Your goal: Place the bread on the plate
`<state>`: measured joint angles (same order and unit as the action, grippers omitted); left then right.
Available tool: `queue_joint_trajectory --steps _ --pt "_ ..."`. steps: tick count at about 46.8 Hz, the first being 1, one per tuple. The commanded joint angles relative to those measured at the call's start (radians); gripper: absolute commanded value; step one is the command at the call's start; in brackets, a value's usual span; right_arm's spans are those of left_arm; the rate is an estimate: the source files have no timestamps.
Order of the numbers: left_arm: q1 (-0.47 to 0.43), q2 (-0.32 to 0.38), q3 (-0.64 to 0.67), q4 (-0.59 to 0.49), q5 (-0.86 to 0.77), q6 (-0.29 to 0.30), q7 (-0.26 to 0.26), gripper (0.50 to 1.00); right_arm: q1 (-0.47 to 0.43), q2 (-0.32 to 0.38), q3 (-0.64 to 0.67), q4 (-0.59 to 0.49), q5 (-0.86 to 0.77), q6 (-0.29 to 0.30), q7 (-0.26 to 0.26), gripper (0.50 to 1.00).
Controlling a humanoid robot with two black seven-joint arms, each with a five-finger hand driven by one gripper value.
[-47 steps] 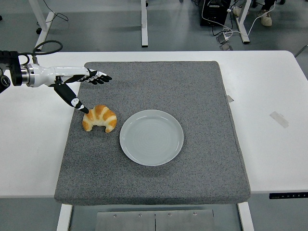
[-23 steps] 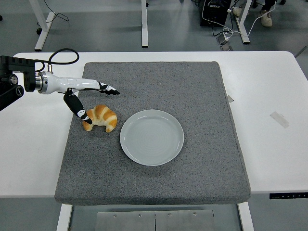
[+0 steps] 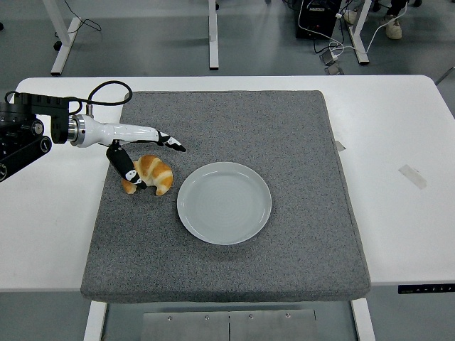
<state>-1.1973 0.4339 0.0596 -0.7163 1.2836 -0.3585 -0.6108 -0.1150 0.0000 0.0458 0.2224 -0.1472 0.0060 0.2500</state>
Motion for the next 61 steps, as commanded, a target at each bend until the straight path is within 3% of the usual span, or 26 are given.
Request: queue_joint_trajectory --steps 1,22,34,42,46,61 --pt "0.005 -0.001 0.002 0.000 0.002 0.004 0.000 0.904 0.000 0.000 0.000 0.000 0.000 0.000 0.000 1.000" --pt "0.010 -0.004 0.075 0.000 0.003 0.069 0.000 0.852 0.000 0.000 0.000 0.000 0.000 0.000 0.000 1.000" --pt "0.012 -0.009 0.082 0.001 0.005 0.134 0.000 0.660 -0.002 0.000 -0.001 0.000 0.000 0.000 0.000 1.000" --pt "0.008 -0.011 0.082 0.003 0.005 0.154 0.000 0.602 0.000 0.000 -0.001 0.000 0.000 0.000 0.000 1.000" --pt "0.010 -0.011 0.082 0.003 0.005 0.154 0.000 0.510 0.000 0.000 -0.001 0.000 0.000 0.000 0.000 1.000" --pt "-0.004 -0.011 0.078 0.003 -0.015 0.154 0.000 0.500 0.000 0.000 -0.001 0.000 0.000 0.000 0.000 1.000"
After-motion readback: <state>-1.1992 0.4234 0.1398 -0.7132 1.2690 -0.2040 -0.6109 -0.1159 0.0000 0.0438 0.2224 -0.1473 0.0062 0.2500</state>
